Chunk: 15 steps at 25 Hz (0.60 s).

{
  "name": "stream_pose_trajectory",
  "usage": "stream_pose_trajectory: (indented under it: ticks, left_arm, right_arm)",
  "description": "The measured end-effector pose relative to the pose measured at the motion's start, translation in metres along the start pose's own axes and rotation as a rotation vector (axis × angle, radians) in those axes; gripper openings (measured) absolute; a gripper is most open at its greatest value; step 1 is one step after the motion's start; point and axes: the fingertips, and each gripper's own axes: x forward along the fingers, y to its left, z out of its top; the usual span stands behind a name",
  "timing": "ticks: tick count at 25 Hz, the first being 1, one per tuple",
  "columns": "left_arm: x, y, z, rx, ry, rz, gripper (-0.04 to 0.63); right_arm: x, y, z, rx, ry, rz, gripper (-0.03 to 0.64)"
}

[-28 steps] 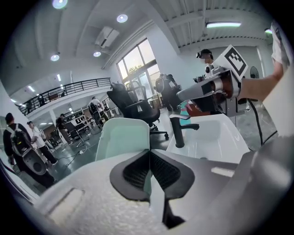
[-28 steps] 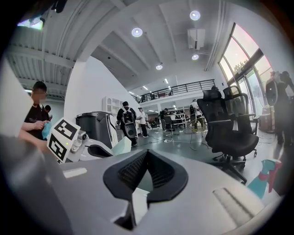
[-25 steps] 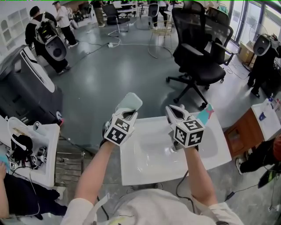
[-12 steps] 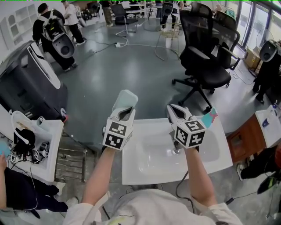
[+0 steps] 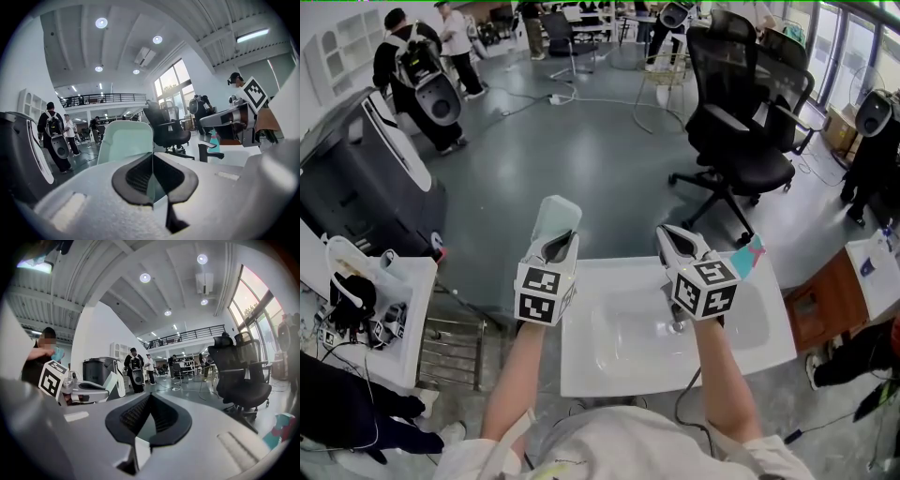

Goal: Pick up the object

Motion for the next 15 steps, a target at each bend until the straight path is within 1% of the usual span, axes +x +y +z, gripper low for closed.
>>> stream_pose_trajectory:
  ticks: [15]
  left_arm:
    - [0.0019,-0.0028,0.0009,0.005,-0.001,-0.016,0.008]
  right_arm:
    - [0.0014,0.0046,0.0006,0.005,-0.005,0.003,0.003]
